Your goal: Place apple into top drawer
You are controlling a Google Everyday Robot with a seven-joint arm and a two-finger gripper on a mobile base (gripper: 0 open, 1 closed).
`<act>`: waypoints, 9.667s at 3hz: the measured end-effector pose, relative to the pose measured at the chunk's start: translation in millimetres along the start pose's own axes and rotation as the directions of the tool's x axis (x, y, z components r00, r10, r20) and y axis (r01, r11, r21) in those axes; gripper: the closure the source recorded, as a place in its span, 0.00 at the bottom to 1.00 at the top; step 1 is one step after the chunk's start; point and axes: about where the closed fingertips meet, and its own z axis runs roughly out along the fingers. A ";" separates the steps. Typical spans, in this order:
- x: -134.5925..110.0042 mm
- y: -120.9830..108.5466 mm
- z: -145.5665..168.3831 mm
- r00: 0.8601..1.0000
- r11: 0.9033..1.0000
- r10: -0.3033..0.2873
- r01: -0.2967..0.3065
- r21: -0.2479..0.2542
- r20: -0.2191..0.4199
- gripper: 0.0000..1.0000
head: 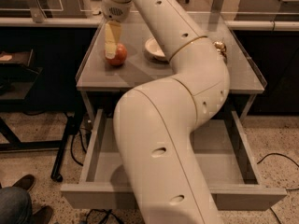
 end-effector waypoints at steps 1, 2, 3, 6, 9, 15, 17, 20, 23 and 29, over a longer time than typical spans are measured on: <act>-4.8 -1.1 13.6 1.000 1.000 -0.003 0.003 -0.015 -0.010 0.00; 1.3 -4.6 32.6 1.000 1.000 0.007 -0.008 -0.028 -0.018 0.00; 9.9 -6.3 42.1 0.999 0.999 0.024 -0.024 -0.035 -0.024 0.00; 35.2 -6.4 66.8 0.997 0.995 0.074 -0.076 -0.064 -0.038 0.20; 35.1 -6.5 66.7 0.997 0.995 0.074 -0.076 -0.064 -0.038 0.98; 72.2 41.9 -132.0 0.937 0.951 0.140 -0.217 0.220 0.320 1.00; 109.6 127.6 -110.1 0.925 0.953 0.275 -0.298 0.049 0.262 1.00; 110.5 181.2 -101.5 0.882 0.922 0.371 -0.388 0.002 0.292 1.00; 110.2 233.0 -80.9 0.844 0.894 0.440 -0.444 -0.062 0.307 1.00; 197.8 296.1 85.3 0.710 0.724 0.684 -0.634 -0.270 0.167 1.00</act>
Offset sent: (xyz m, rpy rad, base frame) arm 0.0127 -0.0050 -0.0245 -0.0871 0.1177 0.0099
